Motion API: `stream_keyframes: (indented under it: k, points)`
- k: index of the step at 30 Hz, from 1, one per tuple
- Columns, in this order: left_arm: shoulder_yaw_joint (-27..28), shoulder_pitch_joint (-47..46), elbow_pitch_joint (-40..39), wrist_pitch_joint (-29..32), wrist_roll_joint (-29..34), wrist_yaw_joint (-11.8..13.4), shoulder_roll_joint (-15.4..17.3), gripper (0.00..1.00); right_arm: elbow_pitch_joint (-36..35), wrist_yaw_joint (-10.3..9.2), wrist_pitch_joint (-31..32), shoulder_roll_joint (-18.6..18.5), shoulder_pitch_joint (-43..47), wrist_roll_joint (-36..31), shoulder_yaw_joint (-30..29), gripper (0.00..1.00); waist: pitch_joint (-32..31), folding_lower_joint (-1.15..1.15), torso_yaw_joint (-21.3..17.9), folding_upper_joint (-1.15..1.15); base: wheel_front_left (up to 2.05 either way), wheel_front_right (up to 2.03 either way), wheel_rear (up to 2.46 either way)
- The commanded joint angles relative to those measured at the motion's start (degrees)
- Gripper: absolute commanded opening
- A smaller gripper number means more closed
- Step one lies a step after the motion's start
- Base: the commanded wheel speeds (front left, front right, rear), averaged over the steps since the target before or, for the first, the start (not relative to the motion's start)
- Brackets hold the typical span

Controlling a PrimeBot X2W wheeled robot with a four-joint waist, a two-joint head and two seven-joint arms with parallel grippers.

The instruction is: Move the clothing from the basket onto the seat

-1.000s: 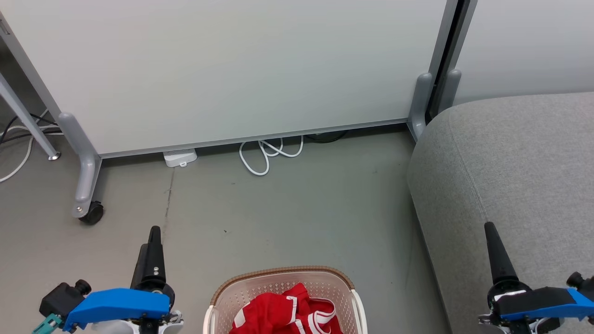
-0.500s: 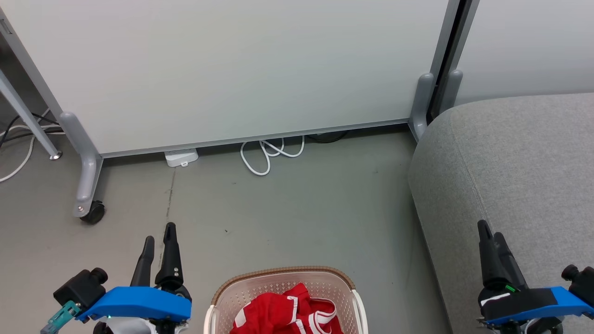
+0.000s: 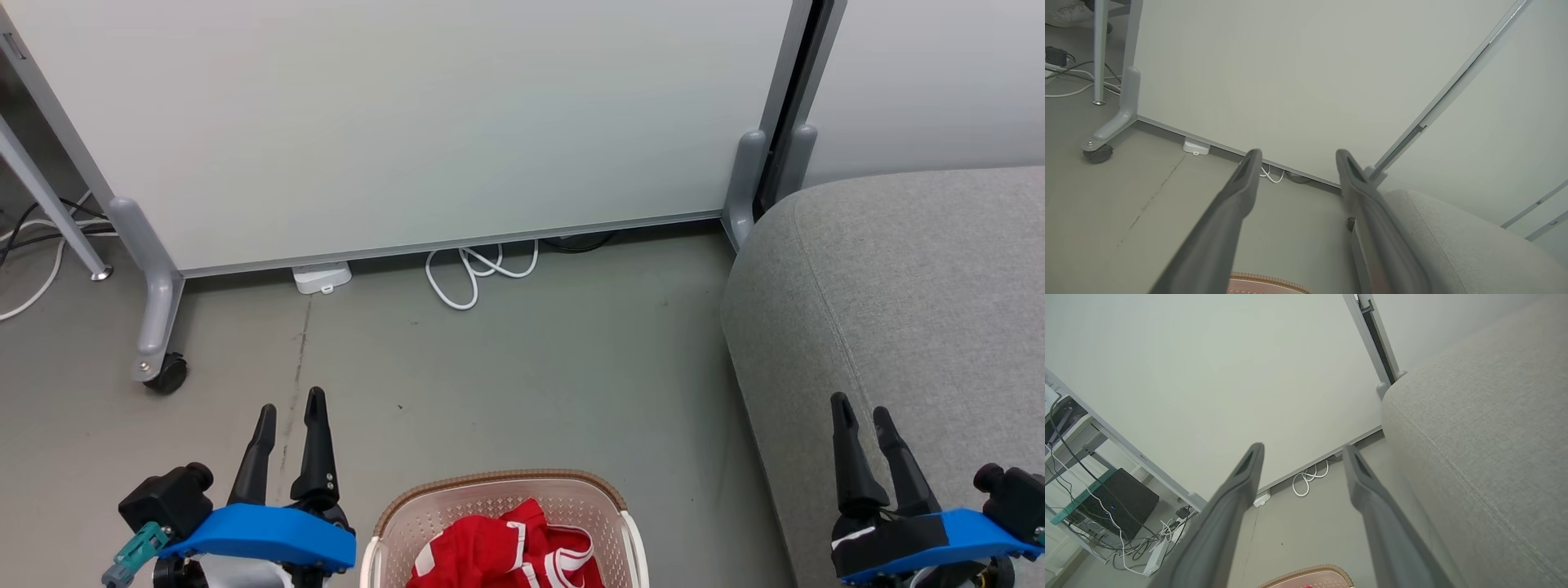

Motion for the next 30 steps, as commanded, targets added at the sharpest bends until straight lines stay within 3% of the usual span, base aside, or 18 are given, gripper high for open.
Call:
stream_keyframes:
  k: [1, 30]
  points:
    - [-0.2, -1.0, -0.6, -0.6, 2.0, 0.4, 0.6, 1.00, -0.7, 0.13, -0.7, -0.5, 0.0, -2.1, 0.1, 1.00, 0.0, 0.00, 0.0, 0.00, 0.00, 0.00, 0.00]
    - [-1.8, -0.7, 2.3, -4.8, 16.3, 0.4, 0.1, 1.00, -0.5, 0.16, -4.8, -0.6, 1.1, -19.1, 0.8, 1.00, -0.6, 0.00, 0.3, 0.00, 0.00, 0.00, 0.00]
